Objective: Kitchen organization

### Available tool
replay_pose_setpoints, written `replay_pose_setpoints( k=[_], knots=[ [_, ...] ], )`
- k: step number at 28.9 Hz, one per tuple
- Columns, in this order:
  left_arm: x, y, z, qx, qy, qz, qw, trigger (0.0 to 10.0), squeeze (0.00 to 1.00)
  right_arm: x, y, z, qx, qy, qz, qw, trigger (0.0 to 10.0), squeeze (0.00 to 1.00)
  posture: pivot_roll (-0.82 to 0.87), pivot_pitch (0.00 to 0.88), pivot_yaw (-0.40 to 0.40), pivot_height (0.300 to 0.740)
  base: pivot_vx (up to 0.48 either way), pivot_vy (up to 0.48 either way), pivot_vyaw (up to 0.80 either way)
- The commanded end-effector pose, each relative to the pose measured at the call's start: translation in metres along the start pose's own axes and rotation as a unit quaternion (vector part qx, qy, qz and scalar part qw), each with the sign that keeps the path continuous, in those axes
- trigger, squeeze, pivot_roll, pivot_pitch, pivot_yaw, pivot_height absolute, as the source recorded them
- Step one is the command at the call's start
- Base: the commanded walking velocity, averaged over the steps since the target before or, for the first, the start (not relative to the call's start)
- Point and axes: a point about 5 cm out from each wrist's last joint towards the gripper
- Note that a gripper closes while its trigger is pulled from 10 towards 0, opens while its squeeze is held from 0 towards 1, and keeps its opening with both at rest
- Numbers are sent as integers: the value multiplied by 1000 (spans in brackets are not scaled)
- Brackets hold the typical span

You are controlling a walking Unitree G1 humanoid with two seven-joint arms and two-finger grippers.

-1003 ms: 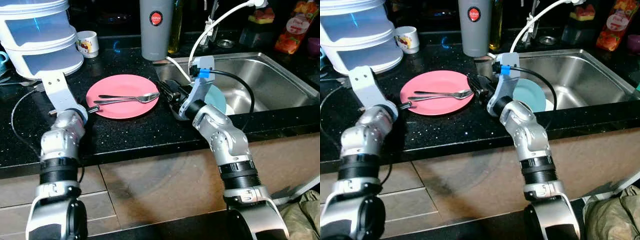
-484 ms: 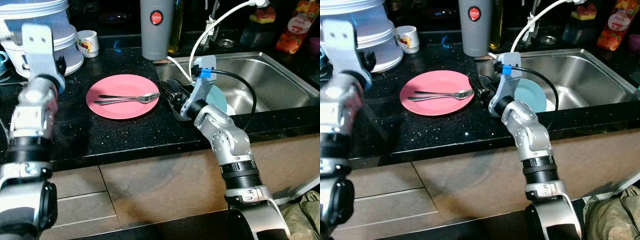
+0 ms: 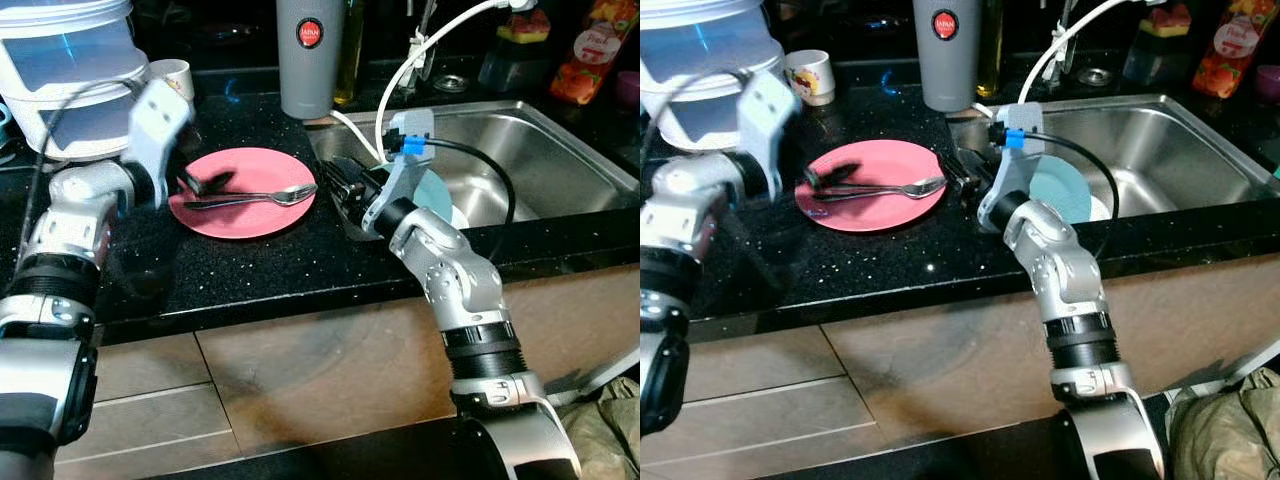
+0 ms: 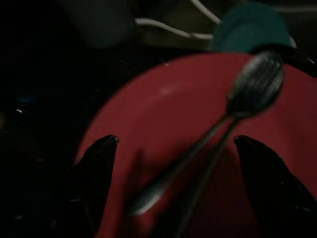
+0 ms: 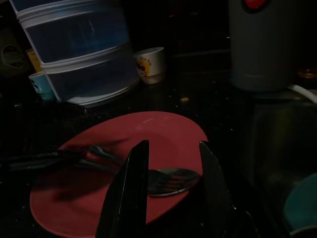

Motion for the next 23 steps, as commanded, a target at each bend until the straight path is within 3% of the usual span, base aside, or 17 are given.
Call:
replay_pose_setpoints(
  k=[1, 12, 17, 18, 19, 20, 23],
  knots=[
    [0, 2, 1, -17, 6, -9, 1000, 10000, 1000, -2, -1, 4, -5, 4, -5, 1000, 10000, 0, 45, 174, 17, 740, 0, 0, 0],
    [0, 7, 2, -38, -18, 34, 999, 10000, 1000, 0, -6, 18, -22, 15, -4, 1000, 10000, 0, 3, 220, 16, 740, 0, 0, 0],
    [4, 9, 0, -59, -23, 79, 995, 10000, 1000, 3, -7, 23, -24, 22, -4, 999, 10000, 0, -17, 259, 4, 740, 0, 0, 0],
    [5, 9, -1, -65, -24, 100, 993, 10000, 412, 3, -7, 24, -25, 25, -5, 999, 10000, 0, -22, 269, 1, 740, 0, 0, 0],
    [5, 9, -1, -65, -24, 100, 993, 10000, 412, 3, -7, 24, -25, 25, -5, 999, 10000, 0, -22, 269, 1, 740, 0, 0, 0],
    [5, 9, 0, -73, -21, 113, 991, 10000, 0, 3, -8, 25, -27, 27, -6, 999, 10000, 0, -23, 271, 2, 740, 0, 0, 0],
    [2, 5, -1, -106, 1, 120, 987, 10000, 0, 4, -6, 25, -28, 32, -9, 999, 10000, 0, -32, 292, -5, 740, 0, 0, 0]
  ],
)
Point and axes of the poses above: a point about 5 cm out from each wrist's last joint towards the gripper, its own z axis pointing back from the gripper into the wrist, its own x axis along the axis of the wrist's last joint, y = z × x, and after that the axes turned 3 degrees about -z, right-handed
